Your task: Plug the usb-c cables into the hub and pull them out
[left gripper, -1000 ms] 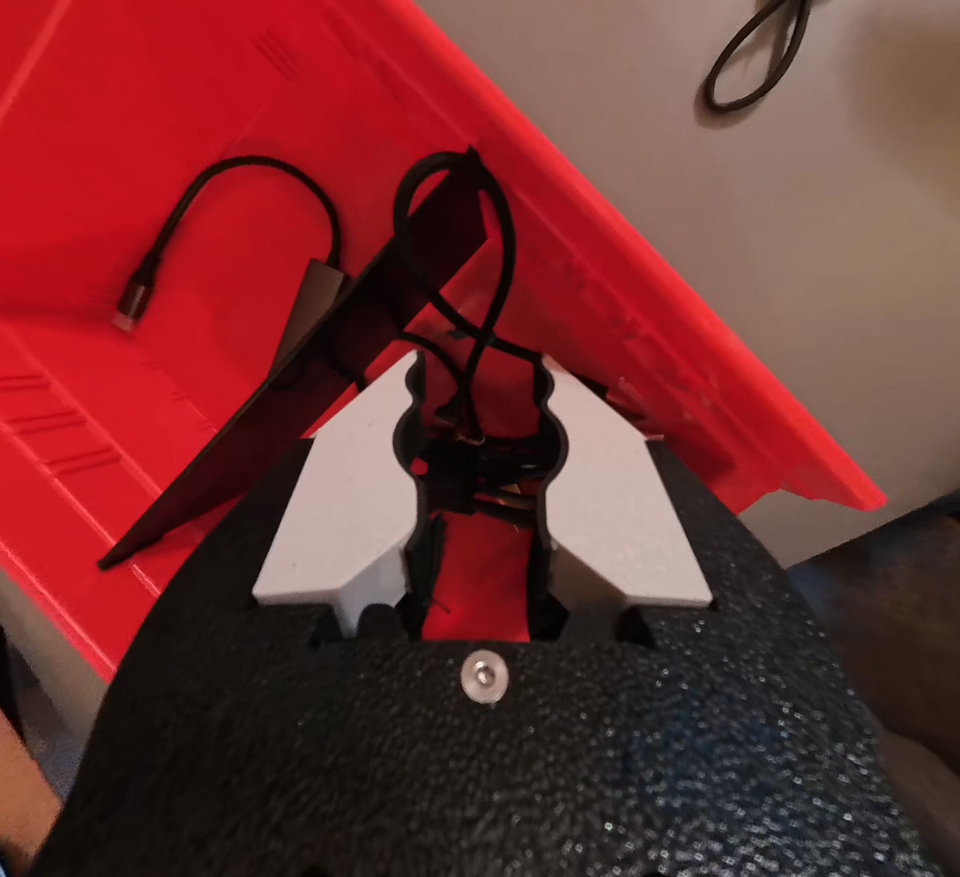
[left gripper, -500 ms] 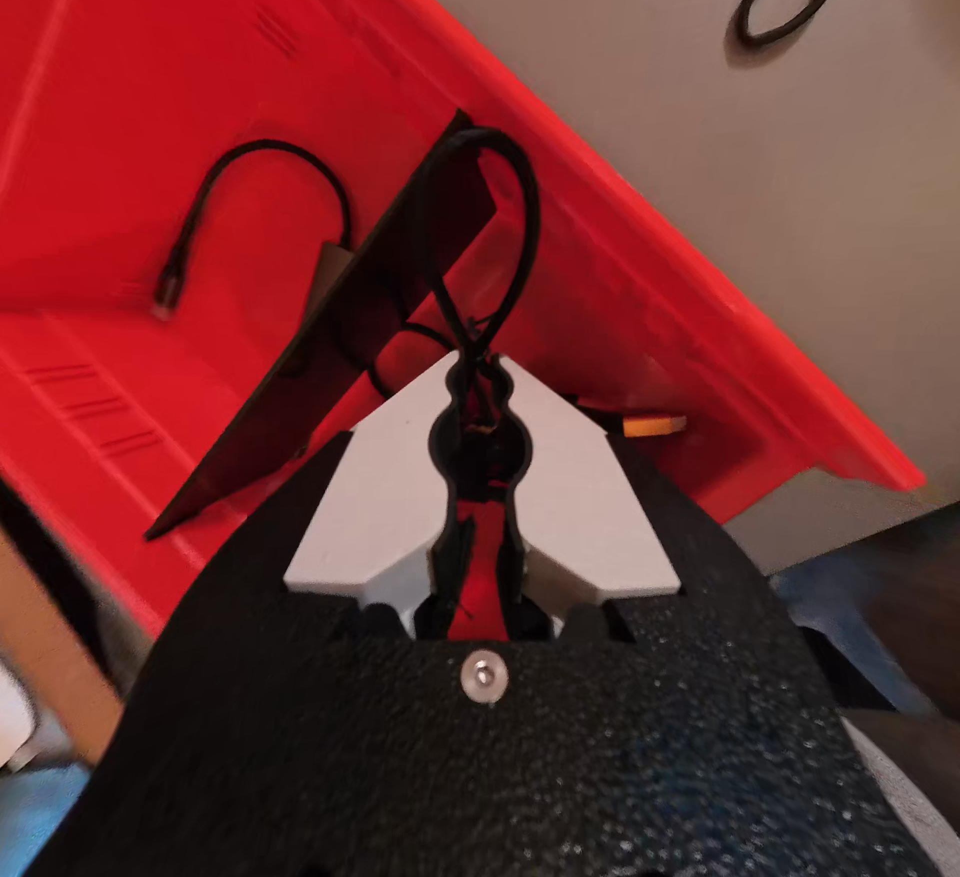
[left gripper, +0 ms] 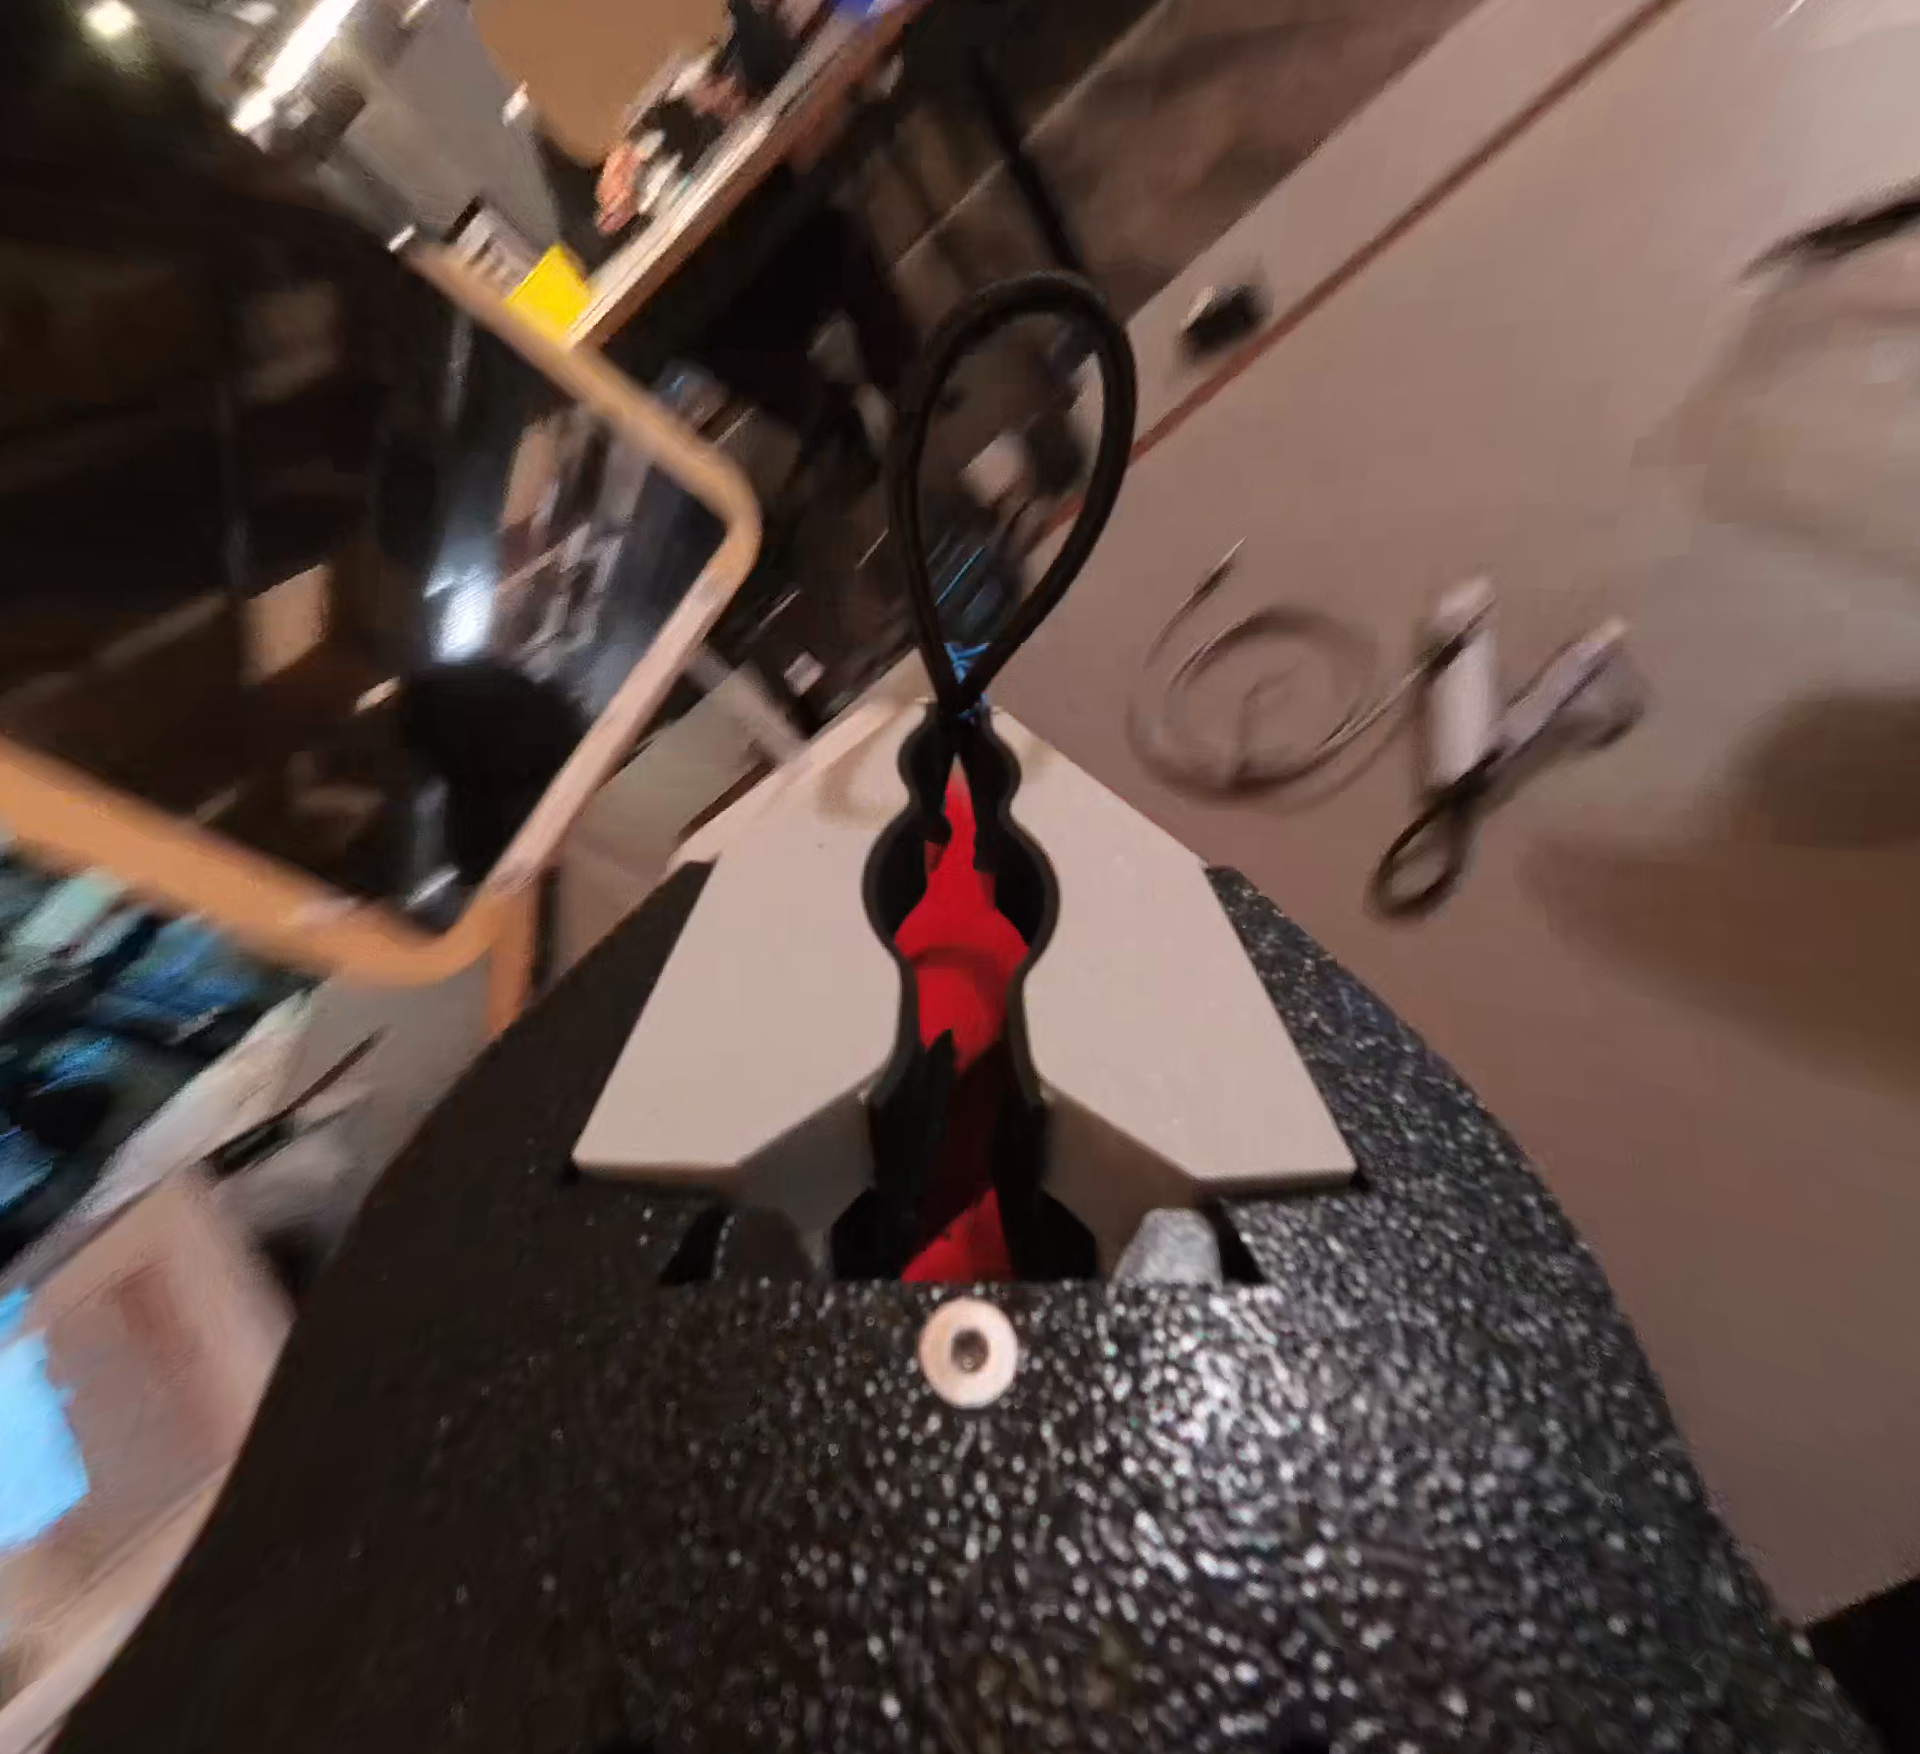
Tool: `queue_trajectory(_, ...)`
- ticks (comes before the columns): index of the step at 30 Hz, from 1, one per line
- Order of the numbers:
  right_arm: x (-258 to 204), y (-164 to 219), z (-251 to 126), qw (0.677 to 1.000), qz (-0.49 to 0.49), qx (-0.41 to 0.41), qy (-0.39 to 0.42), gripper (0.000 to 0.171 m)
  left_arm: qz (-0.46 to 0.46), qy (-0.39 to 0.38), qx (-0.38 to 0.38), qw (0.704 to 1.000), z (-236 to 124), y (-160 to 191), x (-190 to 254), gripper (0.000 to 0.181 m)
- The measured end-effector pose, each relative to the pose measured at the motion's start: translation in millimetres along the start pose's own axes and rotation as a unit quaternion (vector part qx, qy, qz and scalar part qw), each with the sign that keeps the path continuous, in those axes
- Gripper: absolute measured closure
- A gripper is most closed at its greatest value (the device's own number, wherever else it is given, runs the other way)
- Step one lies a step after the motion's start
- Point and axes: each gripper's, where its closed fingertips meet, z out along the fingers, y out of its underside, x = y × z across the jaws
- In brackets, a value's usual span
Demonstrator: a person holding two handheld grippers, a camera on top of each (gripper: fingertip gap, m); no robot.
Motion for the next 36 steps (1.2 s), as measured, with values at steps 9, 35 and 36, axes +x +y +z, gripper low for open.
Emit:
queue_trajectory(9,7,-3,-2,0.999,-0.028,0.024,0.040,0.161,-0.008,0.166,0.062,0.984,146,-88,139,0.178)
queue_trajectory(35,23,4,5,0.997,-0.032,0.006,0.068,0.162,-0.052,0.274,-0.044,0.959,231,-19,195,0.144)
queue_trajectory(36,22,4,5,0.997,-0.033,0.007,0.068,0.162,-0.067,0.276,-0.040,0.958,220,-14,191,0.141)
